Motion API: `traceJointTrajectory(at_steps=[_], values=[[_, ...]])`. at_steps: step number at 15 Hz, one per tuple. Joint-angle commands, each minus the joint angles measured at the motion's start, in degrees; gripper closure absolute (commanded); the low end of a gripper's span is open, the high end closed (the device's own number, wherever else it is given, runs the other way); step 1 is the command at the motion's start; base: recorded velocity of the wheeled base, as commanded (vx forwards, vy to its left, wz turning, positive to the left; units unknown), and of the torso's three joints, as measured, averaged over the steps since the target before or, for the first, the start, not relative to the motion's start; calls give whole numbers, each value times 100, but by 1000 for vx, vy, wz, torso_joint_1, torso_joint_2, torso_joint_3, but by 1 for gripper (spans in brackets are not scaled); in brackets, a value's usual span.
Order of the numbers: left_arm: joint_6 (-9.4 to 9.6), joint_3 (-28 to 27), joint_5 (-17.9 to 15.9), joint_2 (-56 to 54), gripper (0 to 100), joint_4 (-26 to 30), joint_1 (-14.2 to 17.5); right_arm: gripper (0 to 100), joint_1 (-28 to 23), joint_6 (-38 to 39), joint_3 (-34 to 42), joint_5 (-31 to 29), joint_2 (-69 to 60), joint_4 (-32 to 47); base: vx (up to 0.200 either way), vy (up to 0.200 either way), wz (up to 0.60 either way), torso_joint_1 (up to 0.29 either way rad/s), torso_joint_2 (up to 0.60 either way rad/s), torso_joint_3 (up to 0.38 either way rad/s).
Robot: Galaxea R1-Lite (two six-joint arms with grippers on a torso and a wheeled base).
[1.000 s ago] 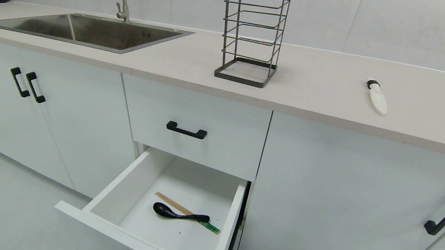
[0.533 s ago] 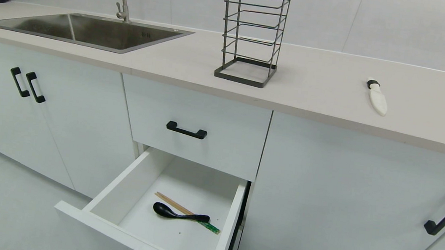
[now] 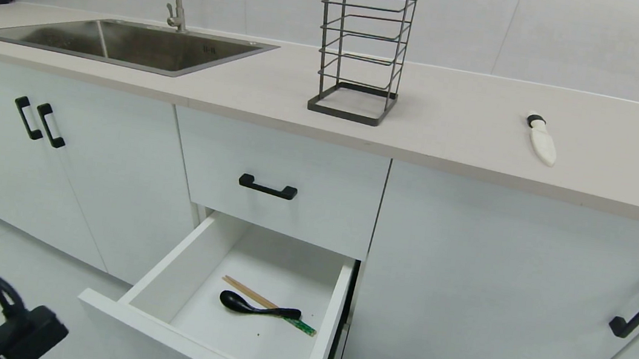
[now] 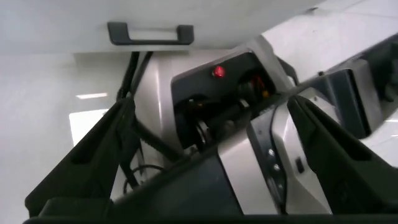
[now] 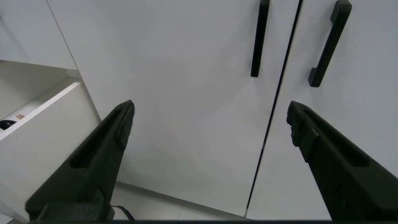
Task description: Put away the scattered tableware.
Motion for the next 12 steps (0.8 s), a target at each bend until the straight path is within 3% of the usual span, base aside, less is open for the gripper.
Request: traceJointTrajectory(at_steps=[1,2,3,5,8,12], values=[[355,220,262,1290,0,-843,-57,0,0,-1,1,6,28,0,0,0,0,0,0,0],[469,211,280,1299,0,-904,-57,0,0,-1,1,-3,28,0,0,0,0,0,0,0],[821,167,429,1352,0,-931,13,0,0,-1,1,-3,28,0,0,0,0,0,0,0],[1058,203,878,1528,0,-939,13,0,0,-1,1,6,28,0,0,0,0,0,0,0],[1067,62,921,1642,0,-983,4,0,0,-1,1,-3,28,0,0,0,0,0,0,0],[1058,-52,1203,2204,0,-1616,13,0,0,-1,1,6,28,0,0,0,0,0,0,0]])
